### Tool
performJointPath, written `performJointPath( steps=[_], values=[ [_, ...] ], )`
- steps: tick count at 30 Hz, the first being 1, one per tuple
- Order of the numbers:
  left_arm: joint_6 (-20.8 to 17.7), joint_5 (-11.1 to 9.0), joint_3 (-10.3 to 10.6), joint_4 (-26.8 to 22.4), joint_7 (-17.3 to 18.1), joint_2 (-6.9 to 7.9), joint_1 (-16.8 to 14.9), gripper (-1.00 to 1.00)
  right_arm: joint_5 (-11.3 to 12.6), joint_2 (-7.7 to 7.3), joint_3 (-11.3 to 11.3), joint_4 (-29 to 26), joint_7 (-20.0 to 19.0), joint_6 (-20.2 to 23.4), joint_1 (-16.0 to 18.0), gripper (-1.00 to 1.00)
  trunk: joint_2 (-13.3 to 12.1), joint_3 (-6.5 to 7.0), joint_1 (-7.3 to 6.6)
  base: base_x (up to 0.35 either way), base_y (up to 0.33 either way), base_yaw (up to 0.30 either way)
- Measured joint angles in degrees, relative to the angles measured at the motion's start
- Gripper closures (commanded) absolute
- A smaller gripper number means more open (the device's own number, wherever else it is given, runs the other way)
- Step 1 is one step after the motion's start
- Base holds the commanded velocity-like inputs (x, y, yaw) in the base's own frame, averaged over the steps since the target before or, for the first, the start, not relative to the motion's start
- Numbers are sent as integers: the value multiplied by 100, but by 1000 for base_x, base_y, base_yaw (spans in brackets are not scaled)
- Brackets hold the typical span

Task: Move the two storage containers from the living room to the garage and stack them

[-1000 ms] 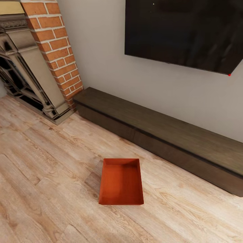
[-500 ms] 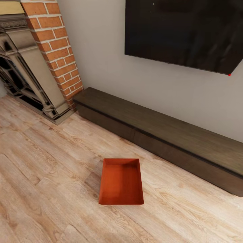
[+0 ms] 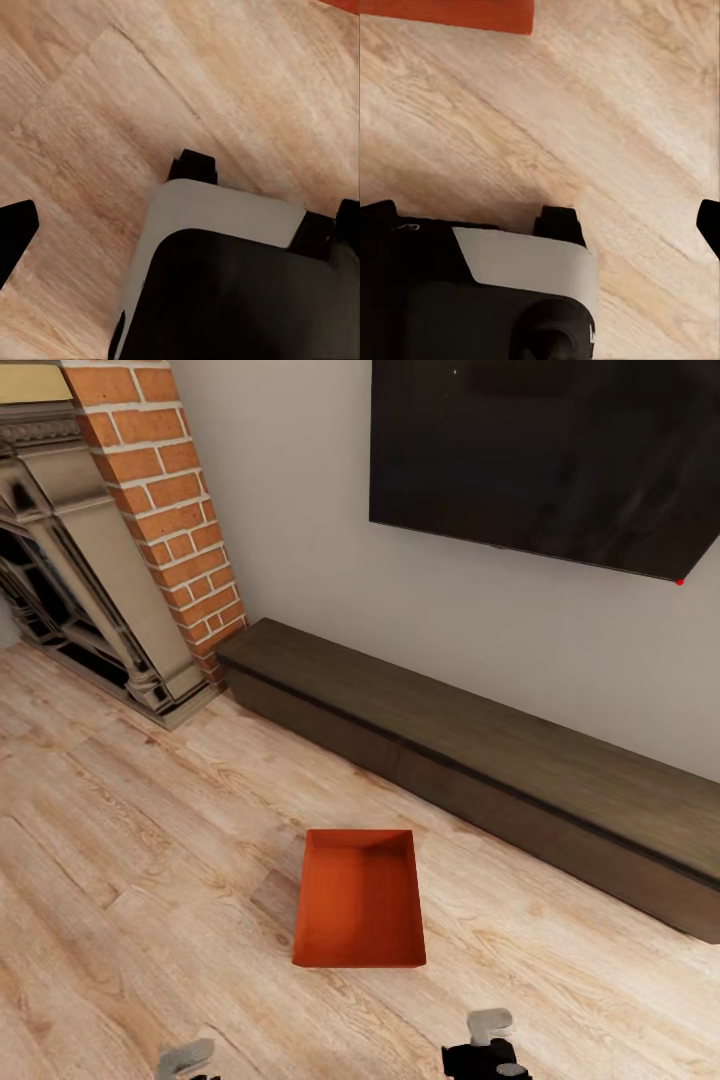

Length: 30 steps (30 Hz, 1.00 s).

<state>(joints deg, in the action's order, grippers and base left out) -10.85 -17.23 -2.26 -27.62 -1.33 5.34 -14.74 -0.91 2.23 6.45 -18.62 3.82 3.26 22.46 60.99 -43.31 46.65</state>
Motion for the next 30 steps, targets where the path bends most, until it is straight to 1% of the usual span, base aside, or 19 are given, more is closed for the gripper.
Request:
performJointPath(
  steps=[1,2,3,4,5,8,9,10,11,13,14,15,18,22,28,29,30],
  values=[
    [-59,8,0,-100,-6,50,-35,-100,14,49,0,25,71,33,238,-100,0,0,0,0,0,0],
    [-96,15,0,-140,-10,70,-67,-100,20,73,-2,53,119,52,377,-100,0,0,0,0,0,0],
    [-184,40,1,-194,-20,89,-186,-100,28,112,-1,136,218,81,619,-100,0,1,0,0,0,0],
    [-242,59,2,-215,-24,89,-275,-100,33,129,-3,190,269,93,757,-100,0,0,0,0,0,0],
    [-363,107,14,-228,-29,75,-471,-100,36,163,-1,301,353,104,989,-100,0,1,0,0,0,0],
    [-554,218,29,-203,-41,10,-832,-100,45,241,-3,449,434,92,1297,-100,0,0,0,0,0,0],
    [-663,390,38,-173,-103,-155,-1130,-100,30,335,1,518,494,68,1462,-100,0,1,0,0,0,0],
    [-708,559,45,-158,-220,-329,-1371,-100,26,401,-1,537,548,42,1546,-100,0,1,0,0,0,0],
    [-724,668,45,-151,-303,-422,-1469,-100,23,434,-2,540,582,26,1576,-100,0,0,0,0,0,0],
    [-747,1064,67,-119,-611,-732,-1808,-100,22,527,0,543,716,-67,1645,-100,0,0,0,0,0,0],
    [-735,1281,70,-85,-759,-925,-2002,-100,32,574,2,545,783,-186,1671,-100,0,1,0,0,0,0],
    [-717,1347,67,-60,-801,-988,-2064,-100,36,588,2,548,801,-246,1678,-100,0,0,0,0,0,0],
    [-660,1437,66,-1,-858,-1039,-2119,-100,36,616,4,552,819,-329,1684,-100,0,0,0,0,0,0],
    [-618,1488,62,49,-913,-1043,-2144,-100,32,670,2,538,823,-367,1686,-100,0,0,0,0,0,0],
    [-577,1478,56,187,-928,-1028,-2153,-100,27,744,2,526,823,-381,1687,-100,0,0,0,0,0,0],
    [-533,1486,55,222,-930,-1026,-2154,-100,23,777,6,524,825,-387,1687,-100,0,0,0,0,0,0],
    [-497,1489,52,234,-931,-1025,-2155,-100,20,777,10,523,827,-389,1688,-100,0,0,0,0,0,0]
  ],
)
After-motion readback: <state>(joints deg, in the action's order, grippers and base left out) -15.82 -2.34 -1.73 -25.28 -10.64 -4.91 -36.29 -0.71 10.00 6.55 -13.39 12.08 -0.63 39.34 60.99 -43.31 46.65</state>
